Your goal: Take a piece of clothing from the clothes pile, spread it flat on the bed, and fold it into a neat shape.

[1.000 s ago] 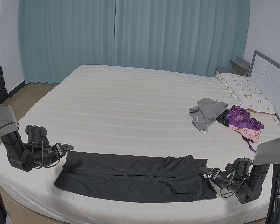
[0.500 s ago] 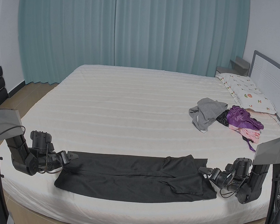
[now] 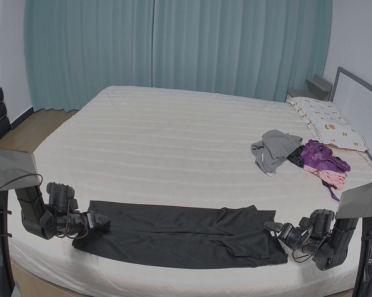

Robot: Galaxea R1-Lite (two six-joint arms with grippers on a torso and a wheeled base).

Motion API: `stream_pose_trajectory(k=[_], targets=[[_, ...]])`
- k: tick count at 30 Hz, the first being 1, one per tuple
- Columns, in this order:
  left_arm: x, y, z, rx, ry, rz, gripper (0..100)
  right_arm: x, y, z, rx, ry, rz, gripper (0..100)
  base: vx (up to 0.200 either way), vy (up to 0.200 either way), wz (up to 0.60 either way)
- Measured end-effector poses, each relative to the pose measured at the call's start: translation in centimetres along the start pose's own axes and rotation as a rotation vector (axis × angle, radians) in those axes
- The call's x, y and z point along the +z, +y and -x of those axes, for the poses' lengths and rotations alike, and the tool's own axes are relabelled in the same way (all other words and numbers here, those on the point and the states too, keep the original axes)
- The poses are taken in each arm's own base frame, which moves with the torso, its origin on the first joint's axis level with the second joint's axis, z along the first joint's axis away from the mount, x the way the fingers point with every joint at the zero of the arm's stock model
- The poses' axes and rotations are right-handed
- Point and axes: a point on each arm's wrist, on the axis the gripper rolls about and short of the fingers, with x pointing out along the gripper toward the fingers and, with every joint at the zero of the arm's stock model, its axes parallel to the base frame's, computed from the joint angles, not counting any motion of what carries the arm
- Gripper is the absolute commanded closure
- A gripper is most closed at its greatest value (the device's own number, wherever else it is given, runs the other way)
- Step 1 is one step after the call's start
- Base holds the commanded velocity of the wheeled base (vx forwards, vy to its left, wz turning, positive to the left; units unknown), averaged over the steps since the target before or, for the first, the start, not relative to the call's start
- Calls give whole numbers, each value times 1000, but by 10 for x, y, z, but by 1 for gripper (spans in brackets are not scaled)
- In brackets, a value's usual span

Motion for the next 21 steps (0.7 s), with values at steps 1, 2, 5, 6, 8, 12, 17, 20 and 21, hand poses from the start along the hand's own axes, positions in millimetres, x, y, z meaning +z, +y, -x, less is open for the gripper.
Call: stream_pose_trajectory(k=[1, 2, 5, 6, 8, 12, 17, 20, 21], targets=[[-1, 0, -1, 2, 3, -5, 0, 0, 0, 0, 0, 0, 0, 0, 0, 0, 0], [-1, 1, -1, 2, 5, -10, 0, 0, 0, 0, -1, 0, -1, 0, 0, 0, 0], [-3, 2, -2, 4, 12, -15, 0, 0, 0, 0, 0, 1, -1, 0, 0, 0, 0], [-3, 2, -3, 5, 13, -15, 0, 0, 0, 0, -1, 0, -1, 0, 0, 0, 0], [-4, 2, -3, 5, 16, -15, 0, 0, 0, 0, 0, 1, -1, 0, 0, 0, 0], [-5, 2, -4, 5, 19, -15, 100, 0, 0, 0, 0, 1, -1, 0, 0, 0, 0], [-6, 2, -5, 3, 24, -11, 100, 0, 0, 0, 0, -1, -1, 0, 0, 0, 0], [-6, 1, -5, 2, 24, -4, 100, 0, 0, 0, 2, -2, -1, 0, 0, 0, 0], [-6, 2, -5, 3, 24, -4, 100, 1, 0, 0, 2, -3, -1, 0, 0, 0, 0]])
